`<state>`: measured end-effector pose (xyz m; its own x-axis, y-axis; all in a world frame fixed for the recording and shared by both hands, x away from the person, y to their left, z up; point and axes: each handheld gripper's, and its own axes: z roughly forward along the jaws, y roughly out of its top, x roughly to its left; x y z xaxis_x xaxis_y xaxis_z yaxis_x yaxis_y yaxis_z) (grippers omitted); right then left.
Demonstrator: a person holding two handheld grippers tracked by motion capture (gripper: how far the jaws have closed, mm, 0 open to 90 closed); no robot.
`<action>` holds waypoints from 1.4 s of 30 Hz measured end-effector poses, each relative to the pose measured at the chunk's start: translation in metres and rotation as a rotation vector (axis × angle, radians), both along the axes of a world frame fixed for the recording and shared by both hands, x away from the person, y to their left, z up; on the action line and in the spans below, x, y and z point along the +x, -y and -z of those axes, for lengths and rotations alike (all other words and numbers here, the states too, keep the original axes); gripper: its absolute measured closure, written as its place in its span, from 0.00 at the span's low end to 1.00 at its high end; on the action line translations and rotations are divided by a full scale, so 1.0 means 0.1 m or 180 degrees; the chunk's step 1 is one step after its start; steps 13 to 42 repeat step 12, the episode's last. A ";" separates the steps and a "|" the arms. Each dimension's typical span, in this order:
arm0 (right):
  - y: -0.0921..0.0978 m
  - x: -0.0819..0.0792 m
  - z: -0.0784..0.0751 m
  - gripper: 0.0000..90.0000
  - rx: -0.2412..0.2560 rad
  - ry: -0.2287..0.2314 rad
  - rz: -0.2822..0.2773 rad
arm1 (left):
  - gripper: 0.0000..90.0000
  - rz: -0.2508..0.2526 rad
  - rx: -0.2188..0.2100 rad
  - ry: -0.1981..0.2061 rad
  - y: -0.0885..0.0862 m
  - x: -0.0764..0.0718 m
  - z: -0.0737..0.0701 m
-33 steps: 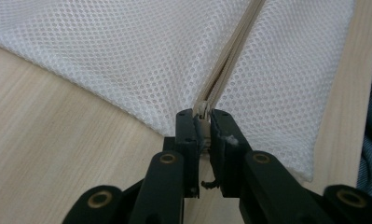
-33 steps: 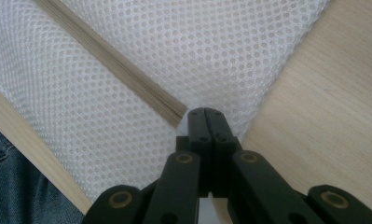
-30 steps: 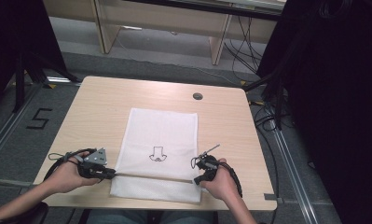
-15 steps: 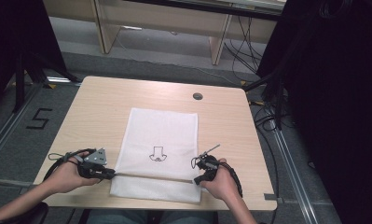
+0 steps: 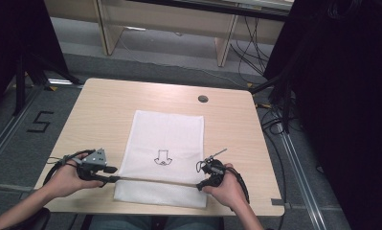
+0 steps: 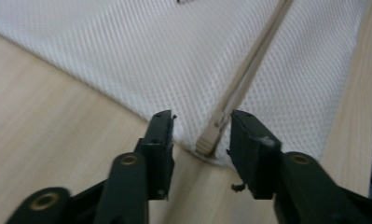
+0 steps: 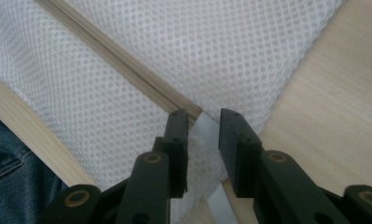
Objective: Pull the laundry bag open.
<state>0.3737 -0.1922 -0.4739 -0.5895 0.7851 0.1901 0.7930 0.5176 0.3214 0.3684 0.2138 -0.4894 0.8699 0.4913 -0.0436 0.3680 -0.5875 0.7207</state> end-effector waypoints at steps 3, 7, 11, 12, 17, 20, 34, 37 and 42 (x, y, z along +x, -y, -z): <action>0.01 0.01 -0.06 0.78 0.0078 0.0165 0.0005 | 0.55 -0.0107 -0.0097 0.0126 -0.04 0.04 -0.02; 0.05 0.03 -0.09 0.73 0.0104 0.0280 0.0168 | 0.48 -0.0289 -0.0264 0.0151 -0.11 0.10 -0.01; 0.11 0.06 -0.08 0.69 0.0137 0.0334 0.0283 | 0.42 -0.0494 -0.0344 0.0201 -0.18 0.16 -0.02; 0.13 0.07 -0.08 0.68 0.0159 0.0392 0.0271 | 0.41 -0.0572 -0.0381 0.0195 -0.19 0.17 -0.01; 0.13 0.07 -0.08 0.68 0.0159 0.0392 0.0271 | 0.41 -0.0572 -0.0381 0.0195 -0.19 0.17 -0.01; 0.13 0.07 -0.08 0.68 0.0159 0.0392 0.0271 | 0.41 -0.0572 -0.0381 0.0195 -0.19 0.17 -0.01; 0.13 0.07 -0.08 0.68 0.0159 0.0392 0.0271 | 0.41 -0.0572 -0.0381 0.0195 -0.19 0.17 -0.01; 0.13 0.07 -0.08 0.68 0.0159 0.0392 0.0271 | 0.41 -0.0572 -0.0381 0.0195 -0.19 0.17 -0.01; 0.13 0.07 -0.08 0.68 0.0159 0.0392 0.0271 | 0.41 -0.0572 -0.0381 0.0195 -0.19 0.17 -0.01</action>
